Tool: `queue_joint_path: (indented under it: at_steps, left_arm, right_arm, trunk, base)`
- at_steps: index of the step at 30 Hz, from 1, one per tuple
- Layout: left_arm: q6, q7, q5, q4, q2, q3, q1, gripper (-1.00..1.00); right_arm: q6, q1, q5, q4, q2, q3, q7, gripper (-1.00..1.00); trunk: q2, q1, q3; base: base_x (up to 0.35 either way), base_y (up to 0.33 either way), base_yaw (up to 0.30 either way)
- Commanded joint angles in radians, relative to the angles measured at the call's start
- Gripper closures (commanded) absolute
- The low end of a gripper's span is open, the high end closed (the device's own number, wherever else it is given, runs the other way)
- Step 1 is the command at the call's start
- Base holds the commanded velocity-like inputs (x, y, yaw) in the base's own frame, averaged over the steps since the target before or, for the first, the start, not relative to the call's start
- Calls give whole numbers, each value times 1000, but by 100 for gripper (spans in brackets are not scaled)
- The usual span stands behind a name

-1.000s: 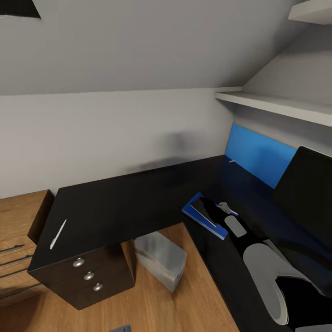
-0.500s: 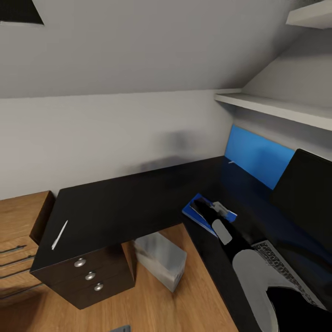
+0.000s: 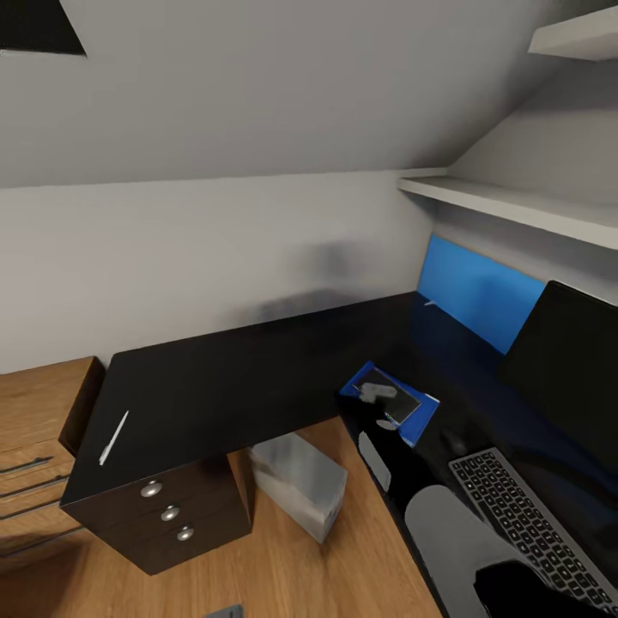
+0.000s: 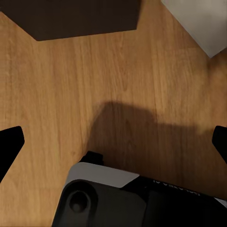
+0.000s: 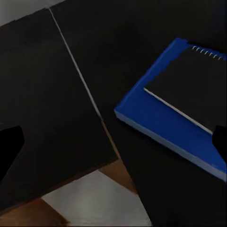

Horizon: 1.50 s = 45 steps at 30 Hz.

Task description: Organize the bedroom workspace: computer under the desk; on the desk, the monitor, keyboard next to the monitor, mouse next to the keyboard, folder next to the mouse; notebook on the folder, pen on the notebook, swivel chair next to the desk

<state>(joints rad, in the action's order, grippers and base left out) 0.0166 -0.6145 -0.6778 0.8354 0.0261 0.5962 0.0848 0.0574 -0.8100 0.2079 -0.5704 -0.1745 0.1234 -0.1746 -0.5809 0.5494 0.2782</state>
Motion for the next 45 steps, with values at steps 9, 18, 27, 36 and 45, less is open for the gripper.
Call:
queue_joint_path:
  at_steps: [9,18,27,36,45]
  left_arm:
    - [2,-8,-5,2,2,7,1,-100]
    - [2,-8,-5,2,2,7,1,-100]
    - [2,-8,-5,2,2,7,1,-100]
    - [2,-8,-4,2,2,7,1,-100]
    - [2,-8,-3,2,2,5,1,-100]
  right_arm:
    - [173,0,20,-88,0,184,-292,-100]
    - [173,0,128,-106,0,203,-293,-100]
    - [173,0,132,-106,0,210,-290,-100]
    - [87,4,133,-106,0,254,-291,-100]
    - [72,5,133,-106,0,271,-292,-100]
  trunk:
    - [62,-34,-27]
    - [69,-38,-30]
    - [69,-38,-30]
    - [69,-38,-30]
    - [69,-38,-30]
  base:
    - [0,0,0]
    - [0,0,0]
    - [0,0,0]
    - [0,81,144]
    - [-3,303,275]
